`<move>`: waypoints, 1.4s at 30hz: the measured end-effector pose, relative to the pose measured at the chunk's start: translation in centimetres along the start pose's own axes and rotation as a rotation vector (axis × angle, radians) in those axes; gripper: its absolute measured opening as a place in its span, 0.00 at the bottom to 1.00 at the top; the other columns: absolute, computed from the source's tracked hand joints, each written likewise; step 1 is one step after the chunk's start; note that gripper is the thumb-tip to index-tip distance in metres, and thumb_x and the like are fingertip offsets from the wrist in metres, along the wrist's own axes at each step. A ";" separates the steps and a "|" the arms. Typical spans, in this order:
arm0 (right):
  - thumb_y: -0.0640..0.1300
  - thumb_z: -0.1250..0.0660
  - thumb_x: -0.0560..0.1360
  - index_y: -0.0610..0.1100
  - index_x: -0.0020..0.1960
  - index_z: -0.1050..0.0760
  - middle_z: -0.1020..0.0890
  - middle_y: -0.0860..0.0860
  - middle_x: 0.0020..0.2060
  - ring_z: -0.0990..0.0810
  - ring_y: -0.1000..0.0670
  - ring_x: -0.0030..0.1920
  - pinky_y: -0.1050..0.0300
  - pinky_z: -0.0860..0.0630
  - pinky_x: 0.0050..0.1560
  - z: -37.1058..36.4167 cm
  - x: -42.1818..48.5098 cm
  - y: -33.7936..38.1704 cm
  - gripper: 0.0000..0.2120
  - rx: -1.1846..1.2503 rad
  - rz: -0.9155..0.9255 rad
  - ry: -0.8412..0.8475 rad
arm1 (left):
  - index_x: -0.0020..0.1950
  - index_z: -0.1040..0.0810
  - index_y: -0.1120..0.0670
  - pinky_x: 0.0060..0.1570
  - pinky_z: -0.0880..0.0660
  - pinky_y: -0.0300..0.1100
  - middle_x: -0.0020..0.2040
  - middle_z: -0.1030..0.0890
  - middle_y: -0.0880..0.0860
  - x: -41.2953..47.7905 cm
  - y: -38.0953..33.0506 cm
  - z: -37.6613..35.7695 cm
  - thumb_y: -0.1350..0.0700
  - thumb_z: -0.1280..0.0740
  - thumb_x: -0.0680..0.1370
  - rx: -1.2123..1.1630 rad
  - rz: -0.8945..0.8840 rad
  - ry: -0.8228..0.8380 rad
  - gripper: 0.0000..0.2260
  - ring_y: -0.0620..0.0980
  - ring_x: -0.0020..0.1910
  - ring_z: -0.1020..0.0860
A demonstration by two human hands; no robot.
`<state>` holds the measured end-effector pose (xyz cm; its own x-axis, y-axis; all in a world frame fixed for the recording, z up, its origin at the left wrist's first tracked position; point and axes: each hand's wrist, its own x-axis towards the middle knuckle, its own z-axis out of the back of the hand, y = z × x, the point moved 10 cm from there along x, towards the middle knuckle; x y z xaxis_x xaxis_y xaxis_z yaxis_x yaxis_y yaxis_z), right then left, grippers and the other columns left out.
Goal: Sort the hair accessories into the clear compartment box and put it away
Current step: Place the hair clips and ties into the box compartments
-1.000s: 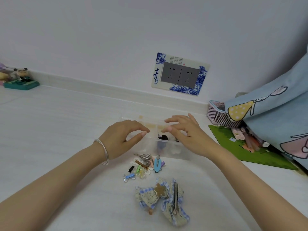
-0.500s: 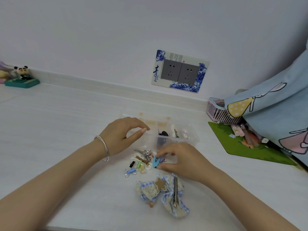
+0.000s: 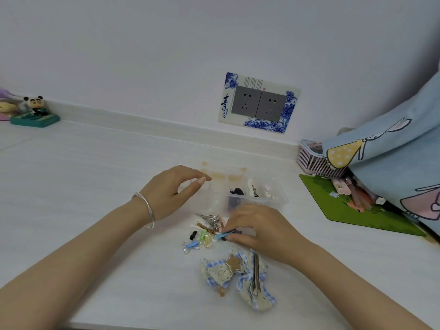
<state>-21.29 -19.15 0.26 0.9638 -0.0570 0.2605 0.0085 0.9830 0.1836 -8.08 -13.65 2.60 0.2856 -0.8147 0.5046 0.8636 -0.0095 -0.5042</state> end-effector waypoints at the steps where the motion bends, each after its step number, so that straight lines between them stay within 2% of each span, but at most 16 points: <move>1: 0.52 0.31 0.73 0.53 0.50 0.18 0.16 0.58 0.44 0.22 0.57 0.46 0.56 0.23 0.45 0.3 0.0 0.0 0.08 0.050 -0.010 -0.024 | 0.56 0.24 0.41 0.58 0.29 0.42 0.55 0.21 0.39 0.0 0.1 -0.1 0.40 0.49 0.76 -0.001 0.001 0.007 0.18 0.38 0.57 0.27; 4: 0.46 0.28 0.71 0.53 0.46 0.18 0.17 0.58 0.40 0.22 0.60 0.43 0.66 0.26 0.48 2.5 0.2 -0.7 0.04 0.351 -0.126 -0.142 | 0.57 0.23 0.42 0.57 0.29 0.41 0.54 0.21 0.39 -0.1 0.1 -0.4 0.40 0.50 0.76 0.002 -0.009 0.037 0.19 0.37 0.56 0.27; 5: 0.43 0.28 0.70 0.53 0.45 0.19 0.17 0.57 0.40 0.21 0.61 0.41 0.69 0.26 0.47 3.6 0.4 -1.0 0.06 0.465 -0.159 -0.203 | 0.57 0.23 0.42 0.57 0.29 0.41 0.54 0.21 0.40 -0.1 0.0 -0.6 0.40 0.50 0.76 0.005 -0.017 0.044 0.20 0.38 0.56 0.27; 7: 0.38 0.28 0.70 0.53 0.50 0.22 0.16 0.51 0.41 0.19 0.58 0.40 0.68 0.24 0.47 6.1 0.9 -1.5 0.13 0.570 -0.174 -0.347 | 0.57 0.23 0.43 0.56 0.29 0.41 0.54 0.20 0.40 -0.1 -0.1 -0.5 0.40 0.50 0.76 0.010 -0.028 0.043 0.20 0.38 0.55 0.26; 10: 0.35 0.32 0.73 0.57 0.58 0.28 0.18 0.49 0.43 0.15 0.53 0.39 0.63 0.21 0.46 7.9 2.0 -3.3 0.21 0.596 -0.234 -0.455 | 0.57 0.23 0.43 0.56 0.29 0.40 0.54 0.20 0.41 0.0 -0.2 -0.4 0.40 0.50 0.76 -0.001 -0.030 0.036 0.20 0.38 0.55 0.26; 13: 0.36 0.33 0.74 0.55 0.54 0.23 0.18 0.55 0.42 0.17 0.55 0.39 0.61 0.22 0.45 8.2 2.9 -5.3 0.15 0.433 -0.299 -0.494 | 0.57 0.23 0.43 0.57 0.29 0.41 0.54 0.21 0.40 0.0 -0.1 -0.5 0.40 0.50 0.76 -0.009 -0.026 0.036 0.19 0.38 0.55 0.27; 16: 0.41 0.34 0.75 0.54 0.54 0.20 0.16 0.57 0.46 0.20 0.57 0.43 0.60 0.26 0.47 7.2 3.5 -5.8 0.12 0.193 -0.317 -0.410 | 0.57 0.24 0.43 0.57 0.29 0.42 0.54 0.21 0.40 0.0 0.0 -0.5 0.40 0.50 0.76 -0.007 -0.025 0.035 0.19 0.38 0.55 0.27; 19: 0.47 0.37 0.77 0.52 0.59 0.22 0.17 0.55 0.55 0.22 0.53 0.55 0.58 0.30 0.54 5.2 3.9 -5.5 0.12 -0.022 -0.317 -0.223 | 0.57 0.23 0.43 0.56 0.29 0.42 0.54 0.21 0.40 0.0 -0.1 -0.3 0.40 0.50 0.76 -0.005 -0.030 0.026 0.19 0.38 0.55 0.27; 21: 0.49 0.39 0.78 0.52 0.60 0.22 0.17 0.55 0.56 0.23 0.53 0.58 0.59 0.31 0.57 4.9 3.7 -5.4 0.13 0.027 -0.308 -0.205 | 0.57 0.23 0.43 0.56 0.29 0.41 0.54 0.21 0.40 0.0 -0.2 -0.3 0.40 0.50 0.76 -0.005 -0.033 0.026 0.19 0.38 0.55 0.27; 24: 0.48 0.38 0.78 0.53 0.56 0.21 0.16 0.58 0.49 0.21 0.58 0.53 0.71 0.30 0.51 6.3 2.4 -5.7 0.10 0.226 -0.322 -0.327 | 0.57 0.24 0.43 0.57 0.29 0.42 0.54 0.21 0.40 0.0 -0.1 -0.4 0.40 0.50 0.76 -0.010 -0.031 0.035 0.19 0.38 0.56 0.27; 27: 0.45 0.34 0.75 0.53 0.50 0.19 0.16 0.60 0.44 0.20 0.58 0.46 0.69 0.28 0.46 7.5 1.3 -4.7 0.07 0.337 -0.286 -0.375 | 0.57 0.24 0.42 0.57 0.29 0.43 0.55 0.21 0.41 0.0 -0.1 -0.4 0.40 0.50 0.76 -0.009 -0.028 0.036 0.19 0.39 0.56 0.27; 30: 0.42 0.30 0.73 0.51 0.48 0.17 0.15 0.57 0.44 0.19 0.59 0.45 0.66 0.25 0.45 5.6 1.1 -2.8 0.06 0.409 -0.244 -0.162 | 0.56 0.23 0.43 0.56 0.28 0.43 0.53 0.20 0.41 0.0 -0.2 -0.5 0.41 0.50 0.77 -0.007 -0.040 0.042 0.19 0.39 0.55 0.26; 33: 0.47 0.29 0.72 0.54 0.49 0.18 0.15 0.58 0.45 0.19 0.60 0.46 0.64 0.24 0.49 2.0 1.0 -1.8 0.07 0.371 -0.249 0.052 | 0.54 0.21 0.43 0.55 0.28 0.44 0.50 0.19 0.41 0.0 -0.3 -0.5 0.41 0.50 0.77 -0.011 -0.050 0.033 0.19 0.39 0.53 0.25; 35: 0.52 0.29 0.71 0.55 0.53 0.19 0.16 0.60 0.48 0.21 0.61 0.49 0.60 0.24 0.54 0.6 1.2 -1.5 0.10 0.296 -0.251 0.107 | 0.54 0.21 0.43 0.56 0.28 0.44 0.49 0.18 0.42 0.0 -0.3 -0.5 0.40 0.50 0.77 -0.016 -0.051 0.028 0.20 0.40 0.54 0.25; 38: 0.55 0.29 0.70 0.54 0.59 0.22 0.18 0.59 0.55 0.23 0.62 0.55 0.60 0.26 0.58 -0.6 1.4 -1.1 0.19 0.137 -0.240 0.200 | 0.54 0.21 0.43 0.57 0.30 0.41 0.48 0.18 0.41 -0.1 -0.2 -0.7 0.40 0.51 0.77 -0.024 -0.039 0.034 0.20 0.38 0.54 0.26; 42: 0.56 0.28 0.68 0.55 0.61 0.24 0.20 0.58 0.58 0.24 0.58 0.57 0.58 0.27 0.58 -0.8 1.0 -0.8 0.22 0.083 -0.249 0.235 | 0.54 0.21 0.42 0.57 0.30 0.41 0.48 0.18 0.41 0.0 -0.1 -0.7 0.41 0.51 0.78 -0.023 -0.038 0.038 0.19 0.37 0.54 0.26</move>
<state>-20.08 -19.89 -0.42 0.9699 -0.2423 -0.0252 0.2390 0.9259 0.2927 -8.48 -14.02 2.14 0.2370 -0.8347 0.4970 0.8634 -0.0536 -0.5017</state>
